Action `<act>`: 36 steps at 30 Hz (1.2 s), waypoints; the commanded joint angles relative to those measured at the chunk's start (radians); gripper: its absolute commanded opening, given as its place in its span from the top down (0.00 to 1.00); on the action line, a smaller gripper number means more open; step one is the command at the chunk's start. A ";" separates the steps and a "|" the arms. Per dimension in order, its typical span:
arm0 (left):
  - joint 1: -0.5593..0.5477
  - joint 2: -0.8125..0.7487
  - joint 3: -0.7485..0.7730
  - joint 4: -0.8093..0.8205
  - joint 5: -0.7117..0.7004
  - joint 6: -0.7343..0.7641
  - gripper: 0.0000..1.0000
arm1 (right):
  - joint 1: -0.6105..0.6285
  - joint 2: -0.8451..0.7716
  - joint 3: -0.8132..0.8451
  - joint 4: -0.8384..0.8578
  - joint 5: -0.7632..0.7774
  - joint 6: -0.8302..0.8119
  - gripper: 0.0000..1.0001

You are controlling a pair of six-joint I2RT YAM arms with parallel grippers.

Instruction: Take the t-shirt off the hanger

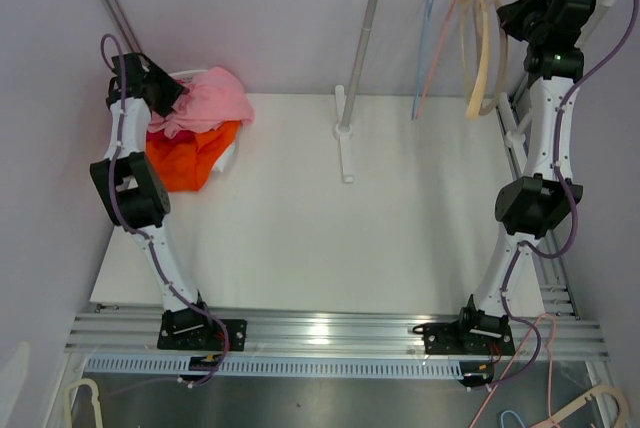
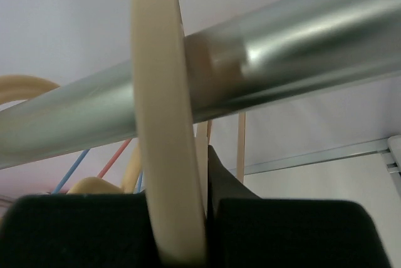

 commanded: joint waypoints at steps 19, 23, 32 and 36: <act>0.001 -0.150 0.001 -0.044 -0.047 0.007 0.01 | -0.049 -0.022 -0.057 -0.134 -0.147 0.149 0.85; 0.001 -0.166 -0.002 -0.050 -0.044 0.011 0.00 | -0.049 -0.031 -0.064 -0.157 -0.135 0.134 0.62; -0.001 -0.207 -0.019 -0.059 -0.043 0.028 0.01 | -0.049 -0.068 -0.077 -0.177 -0.093 0.111 0.44; -0.007 -0.241 -0.028 -0.061 -0.050 0.040 0.01 | -0.049 -0.155 -0.126 -0.203 -0.020 0.072 0.40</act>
